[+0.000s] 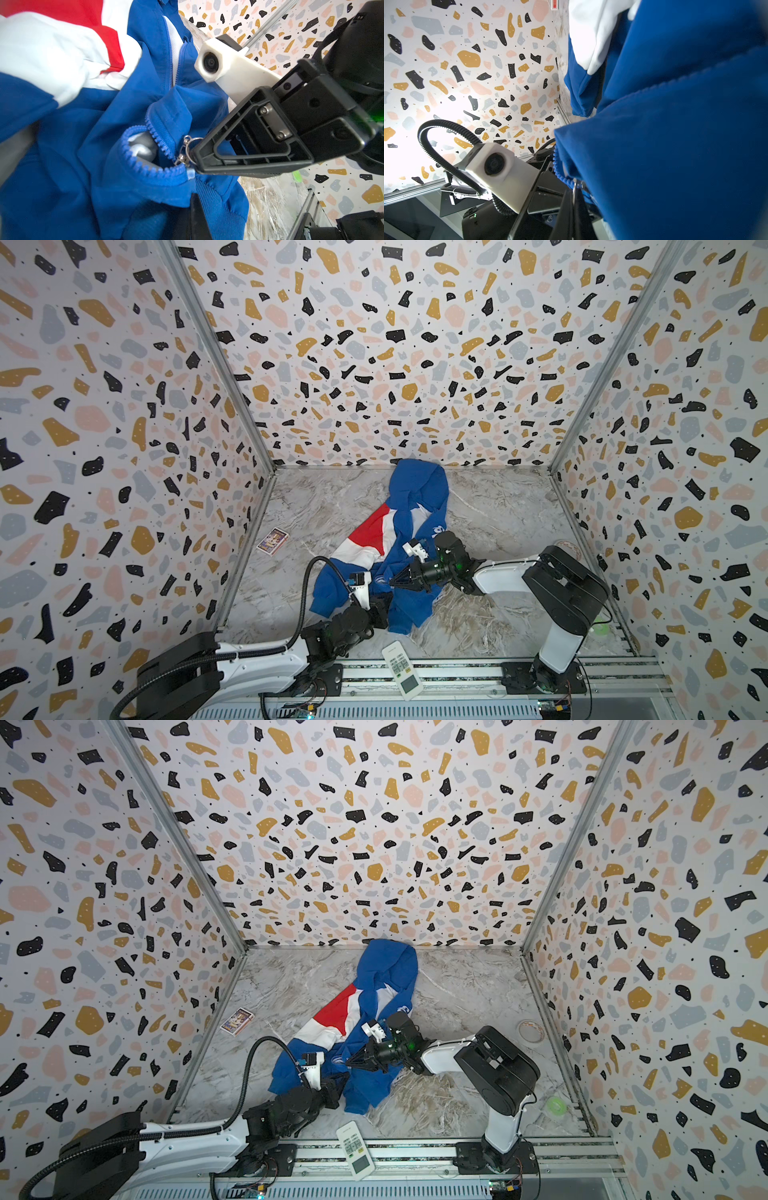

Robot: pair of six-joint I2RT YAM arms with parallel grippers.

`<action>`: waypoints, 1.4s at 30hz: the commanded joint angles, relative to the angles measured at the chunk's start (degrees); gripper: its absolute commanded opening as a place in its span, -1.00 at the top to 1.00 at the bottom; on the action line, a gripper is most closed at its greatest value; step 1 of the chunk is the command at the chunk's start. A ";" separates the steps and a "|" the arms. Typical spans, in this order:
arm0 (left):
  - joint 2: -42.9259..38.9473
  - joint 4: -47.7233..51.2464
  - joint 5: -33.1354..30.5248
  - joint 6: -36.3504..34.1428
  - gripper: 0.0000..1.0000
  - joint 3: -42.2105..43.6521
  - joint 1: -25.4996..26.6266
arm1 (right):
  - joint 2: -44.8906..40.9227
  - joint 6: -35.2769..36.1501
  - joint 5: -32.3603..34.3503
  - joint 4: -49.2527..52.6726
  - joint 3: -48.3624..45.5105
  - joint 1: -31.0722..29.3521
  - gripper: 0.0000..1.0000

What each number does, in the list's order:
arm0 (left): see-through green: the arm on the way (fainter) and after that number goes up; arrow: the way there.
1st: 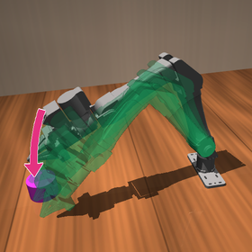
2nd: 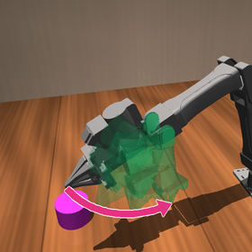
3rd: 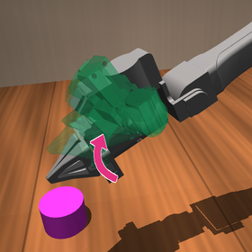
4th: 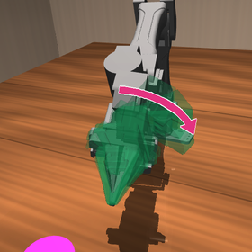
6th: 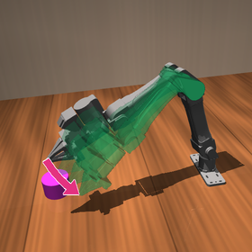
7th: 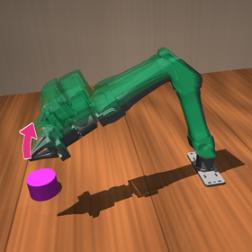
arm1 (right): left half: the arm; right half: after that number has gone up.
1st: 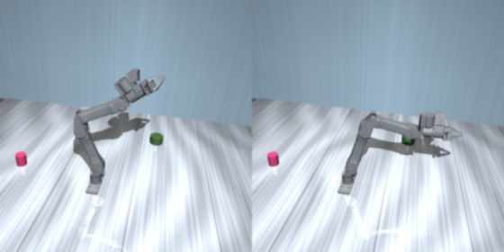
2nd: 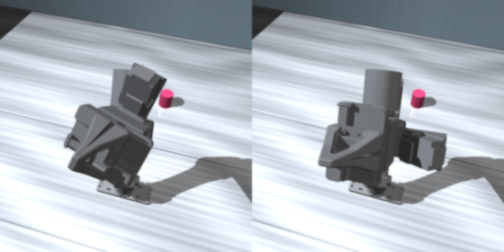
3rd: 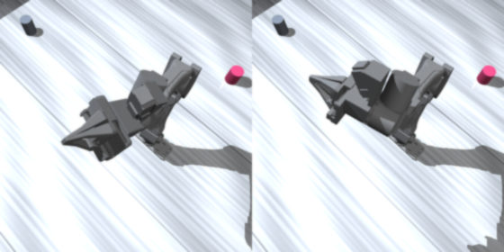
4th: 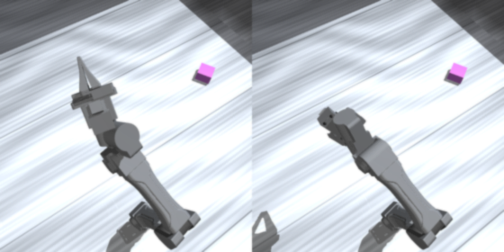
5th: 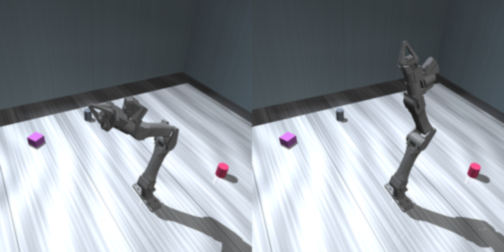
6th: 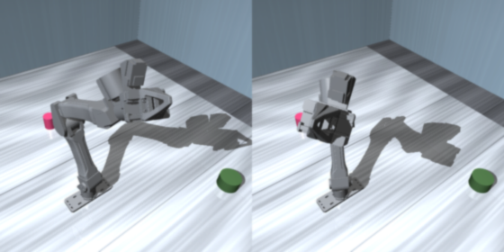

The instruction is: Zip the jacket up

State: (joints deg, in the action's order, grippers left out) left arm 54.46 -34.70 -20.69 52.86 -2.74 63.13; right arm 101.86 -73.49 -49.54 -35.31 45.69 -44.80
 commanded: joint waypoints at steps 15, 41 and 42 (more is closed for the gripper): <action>-2.34 9.75 6.30 -5.02 1.00 -0.24 5.52 | -3.46 25.75 11.72 22.36 16.05 2.07 0.84; -8.31 6.46 8.02 -6.28 1.00 1.51 5.47 | -13.00 44.28 7.93 25.07 -0.34 0.48 -0.17; -8.23 6.79 7.73 -6.55 1.00 1.32 5.48 | -11.63 44.06 7.57 24.22 -0.18 0.12 -0.16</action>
State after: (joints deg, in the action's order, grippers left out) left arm 46.68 -27.14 -12.53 47.99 -2.09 68.42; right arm 88.42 -29.61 -39.72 -8.14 46.00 -43.90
